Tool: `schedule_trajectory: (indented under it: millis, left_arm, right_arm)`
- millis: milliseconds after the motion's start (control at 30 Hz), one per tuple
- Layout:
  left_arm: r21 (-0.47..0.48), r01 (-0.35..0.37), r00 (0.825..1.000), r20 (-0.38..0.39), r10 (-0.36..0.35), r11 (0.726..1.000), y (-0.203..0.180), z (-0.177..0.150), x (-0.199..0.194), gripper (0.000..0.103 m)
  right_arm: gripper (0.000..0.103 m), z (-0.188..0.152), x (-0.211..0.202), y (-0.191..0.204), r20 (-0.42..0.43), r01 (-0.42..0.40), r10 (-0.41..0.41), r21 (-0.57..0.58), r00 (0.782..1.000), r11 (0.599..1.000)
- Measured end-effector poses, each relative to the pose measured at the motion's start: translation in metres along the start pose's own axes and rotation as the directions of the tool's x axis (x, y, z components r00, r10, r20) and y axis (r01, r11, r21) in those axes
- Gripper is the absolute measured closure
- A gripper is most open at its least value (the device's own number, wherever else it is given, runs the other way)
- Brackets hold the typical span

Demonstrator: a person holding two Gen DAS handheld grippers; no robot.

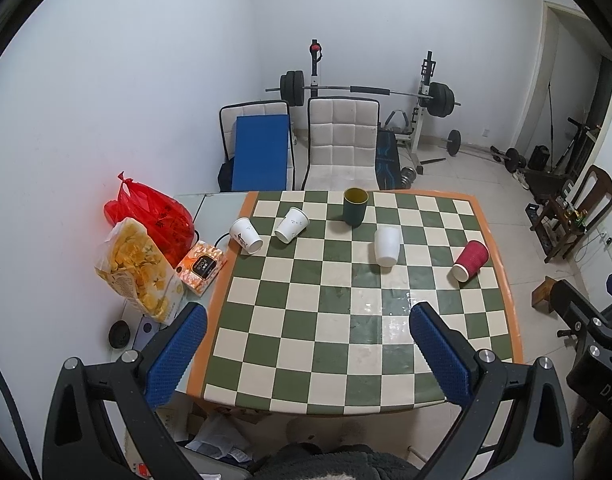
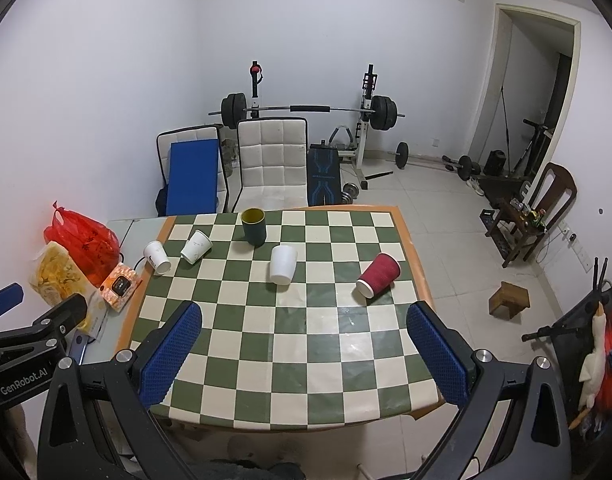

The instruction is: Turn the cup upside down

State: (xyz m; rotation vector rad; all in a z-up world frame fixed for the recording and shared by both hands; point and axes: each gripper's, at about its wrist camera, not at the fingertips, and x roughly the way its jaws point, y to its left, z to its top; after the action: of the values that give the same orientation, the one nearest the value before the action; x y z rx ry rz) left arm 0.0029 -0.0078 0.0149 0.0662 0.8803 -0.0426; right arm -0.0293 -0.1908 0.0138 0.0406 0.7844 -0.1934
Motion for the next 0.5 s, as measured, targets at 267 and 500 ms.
schedule_trajectory:
  millis: [267, 500]
  left_arm:
    - [-0.004, 0.002, 1.000, 0.005, -0.002, 1.000, -0.0013, 0.0009, -0.0013, 0.000]
    - [-0.007, 0.006, 1.000, 0.005, -0.006, 1.000, -0.0007, 0.0032, -0.0017, 0.000]
  right_arm:
    - [0.000, -0.0008, -0.0004, 0.0002, 0.004, -0.002, 0.002, 0.001, 1.000, 1.000]
    - [0.000, 0.0036, -0.0003, 0.0025, 0.006, -0.001, 0.001, 0.000, 1.000, 1.000]
